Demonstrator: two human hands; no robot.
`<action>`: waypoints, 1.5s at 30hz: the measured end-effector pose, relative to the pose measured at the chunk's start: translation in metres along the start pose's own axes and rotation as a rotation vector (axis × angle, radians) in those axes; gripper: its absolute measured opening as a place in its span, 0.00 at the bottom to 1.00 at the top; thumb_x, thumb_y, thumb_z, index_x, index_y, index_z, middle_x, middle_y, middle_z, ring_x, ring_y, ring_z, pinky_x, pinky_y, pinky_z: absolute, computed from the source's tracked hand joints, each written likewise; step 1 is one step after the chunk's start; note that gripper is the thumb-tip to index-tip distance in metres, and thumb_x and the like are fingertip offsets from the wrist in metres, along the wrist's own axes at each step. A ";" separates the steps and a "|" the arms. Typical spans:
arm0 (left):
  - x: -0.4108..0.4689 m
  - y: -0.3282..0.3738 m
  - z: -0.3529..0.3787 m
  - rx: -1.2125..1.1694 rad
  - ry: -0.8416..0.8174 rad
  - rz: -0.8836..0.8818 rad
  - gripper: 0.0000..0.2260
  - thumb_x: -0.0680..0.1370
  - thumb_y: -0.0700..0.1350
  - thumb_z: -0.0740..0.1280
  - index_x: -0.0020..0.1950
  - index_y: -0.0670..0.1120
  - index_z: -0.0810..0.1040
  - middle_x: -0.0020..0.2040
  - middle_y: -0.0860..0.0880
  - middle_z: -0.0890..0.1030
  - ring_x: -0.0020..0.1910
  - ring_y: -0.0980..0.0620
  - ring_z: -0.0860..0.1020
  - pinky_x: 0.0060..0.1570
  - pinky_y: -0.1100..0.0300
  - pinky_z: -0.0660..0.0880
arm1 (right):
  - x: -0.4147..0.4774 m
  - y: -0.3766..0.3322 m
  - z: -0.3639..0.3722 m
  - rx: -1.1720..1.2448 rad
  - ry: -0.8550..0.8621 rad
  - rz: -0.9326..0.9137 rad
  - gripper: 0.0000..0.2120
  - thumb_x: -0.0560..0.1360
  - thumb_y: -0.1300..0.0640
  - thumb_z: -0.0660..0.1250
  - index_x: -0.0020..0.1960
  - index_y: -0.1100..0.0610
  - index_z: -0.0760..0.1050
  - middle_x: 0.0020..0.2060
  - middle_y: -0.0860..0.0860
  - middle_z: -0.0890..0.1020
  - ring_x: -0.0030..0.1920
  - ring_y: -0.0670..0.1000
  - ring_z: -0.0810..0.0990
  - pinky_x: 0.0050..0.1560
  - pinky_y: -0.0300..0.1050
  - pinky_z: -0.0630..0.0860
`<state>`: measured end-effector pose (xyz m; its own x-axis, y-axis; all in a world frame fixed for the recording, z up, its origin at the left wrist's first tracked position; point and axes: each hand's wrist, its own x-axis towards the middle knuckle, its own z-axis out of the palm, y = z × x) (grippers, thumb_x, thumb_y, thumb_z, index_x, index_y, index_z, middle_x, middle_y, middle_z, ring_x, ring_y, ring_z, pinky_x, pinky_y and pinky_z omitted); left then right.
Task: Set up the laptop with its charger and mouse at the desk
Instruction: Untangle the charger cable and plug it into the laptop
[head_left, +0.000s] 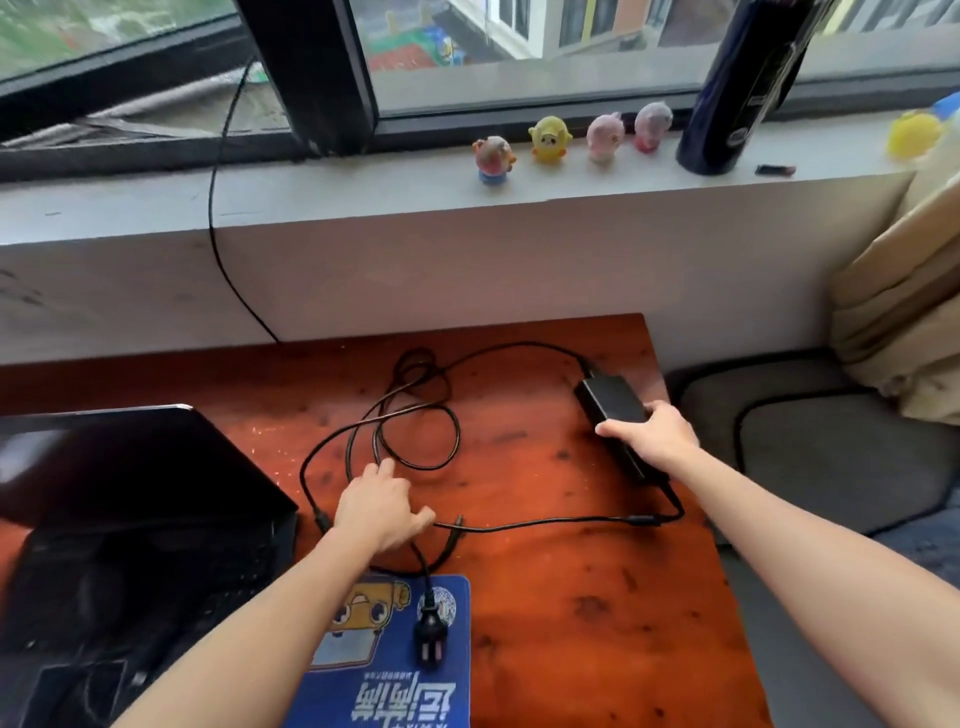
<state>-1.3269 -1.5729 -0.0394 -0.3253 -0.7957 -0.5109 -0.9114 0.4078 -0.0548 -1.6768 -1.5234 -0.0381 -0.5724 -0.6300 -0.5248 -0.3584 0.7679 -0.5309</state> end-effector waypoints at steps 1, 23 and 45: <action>-0.004 -0.004 -0.006 -0.042 0.037 -0.005 0.26 0.73 0.64 0.58 0.57 0.45 0.79 0.57 0.46 0.73 0.59 0.45 0.71 0.54 0.50 0.73 | 0.001 0.003 0.005 -0.061 0.005 -0.009 0.40 0.58 0.35 0.76 0.63 0.54 0.72 0.57 0.55 0.80 0.58 0.59 0.78 0.50 0.47 0.72; -0.023 -0.035 -0.087 -2.493 0.245 -0.631 0.07 0.77 0.35 0.55 0.52 0.40 0.71 0.60 0.37 0.70 0.45 0.36 0.77 0.44 0.48 0.76 | -0.145 -0.050 0.090 0.082 -0.714 -0.497 0.28 0.80 0.41 0.58 0.25 0.53 0.71 0.20 0.46 0.71 0.23 0.45 0.69 0.30 0.40 0.67; -0.151 -0.111 -0.182 -1.782 0.138 0.445 0.11 0.75 0.39 0.64 0.54 0.40 0.82 0.30 0.47 0.72 0.29 0.54 0.67 0.32 0.62 0.63 | -0.151 -0.188 0.121 -0.178 -0.279 -0.869 0.18 0.68 0.34 0.64 0.49 0.44 0.78 0.42 0.43 0.82 0.42 0.45 0.79 0.43 0.45 0.76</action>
<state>-1.2225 -1.5795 0.1996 -0.5203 -0.8387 -0.1609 0.1145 -0.2552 0.9601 -1.4339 -1.5867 0.0610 0.1395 -0.9797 -0.1438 -0.6991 0.0055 -0.7150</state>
